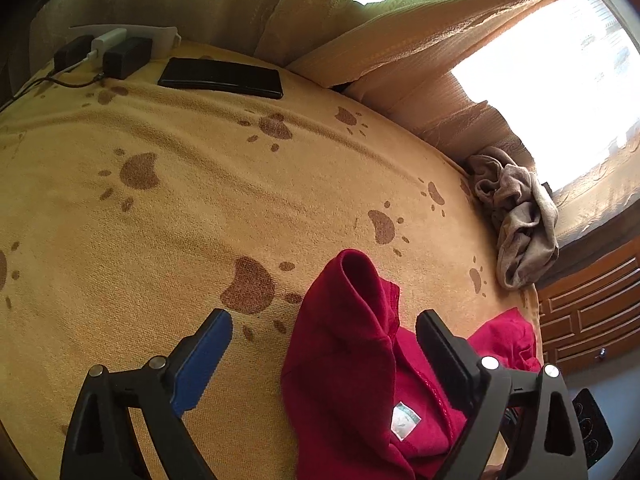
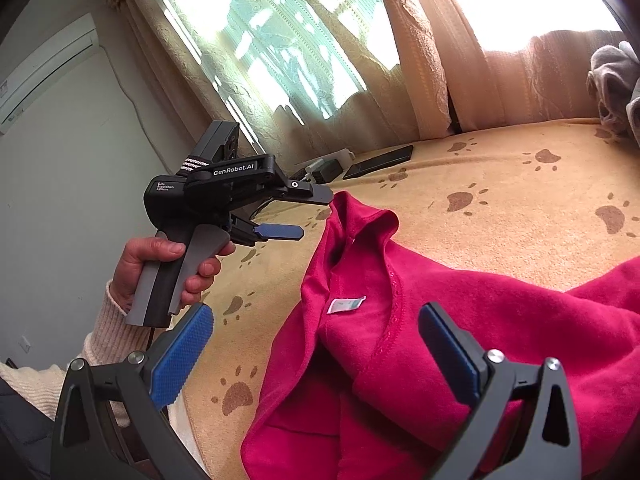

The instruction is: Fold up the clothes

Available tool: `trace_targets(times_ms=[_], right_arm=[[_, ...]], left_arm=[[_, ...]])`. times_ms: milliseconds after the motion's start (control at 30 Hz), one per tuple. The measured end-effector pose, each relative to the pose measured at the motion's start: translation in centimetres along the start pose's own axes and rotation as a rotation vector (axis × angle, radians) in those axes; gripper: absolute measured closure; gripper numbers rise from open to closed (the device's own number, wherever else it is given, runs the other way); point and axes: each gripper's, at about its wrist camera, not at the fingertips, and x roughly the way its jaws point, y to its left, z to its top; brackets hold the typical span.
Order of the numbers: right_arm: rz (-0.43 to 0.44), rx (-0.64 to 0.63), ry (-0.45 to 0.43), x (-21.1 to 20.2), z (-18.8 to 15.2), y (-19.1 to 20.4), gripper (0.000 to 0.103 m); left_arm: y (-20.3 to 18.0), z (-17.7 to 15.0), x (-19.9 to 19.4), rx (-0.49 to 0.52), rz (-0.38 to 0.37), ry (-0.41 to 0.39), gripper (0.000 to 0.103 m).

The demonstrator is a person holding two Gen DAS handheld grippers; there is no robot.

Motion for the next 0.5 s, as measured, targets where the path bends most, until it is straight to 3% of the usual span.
trace_targets(times_ms=[133, 167, 200, 267, 300, 367, 500], right_arm=[[-0.013, -0.016, 0.002, 0.0, -0.1, 0.2, 0.000], [-0.018, -0.021, 0.002, 0.0, -0.1, 0.3, 0.000], [-0.026, -0.027, -0.001, -0.1, -0.1, 0.4, 0.000], [-0.036, -0.037, -0.008, -0.2, -0.1, 0.5, 0.000], [-0.038, -0.040, -0.011, -0.3, -0.1, 0.5, 0.000], [-0.039, -0.041, -0.014, -0.4, -0.1, 0.6, 0.000], [-0.041, -0.039, -0.022, -0.6, 0.0, 0.5, 0.000]], left_arm=[[-0.7, 0.5, 0.4, 0.045, 0.115, -0.025, 0.008], [-1.0, 0.7, 0.4, 0.071, 0.167, -0.039, 0.015], [-1.1, 0.8, 0.6, 0.093, 0.200, -0.038, 0.024], [-0.8, 1.0, 1.3, 0.096, 0.203, -0.001, 0.069], [-0.7, 1.0, 1.7, 0.102, 0.201, 0.015, 0.074], [-0.9, 0.8, 2.3, 0.133, 0.206, 0.037, 0.077], [-0.6, 0.6, 2.5, 0.112, 0.132, 0.074, 0.077]])
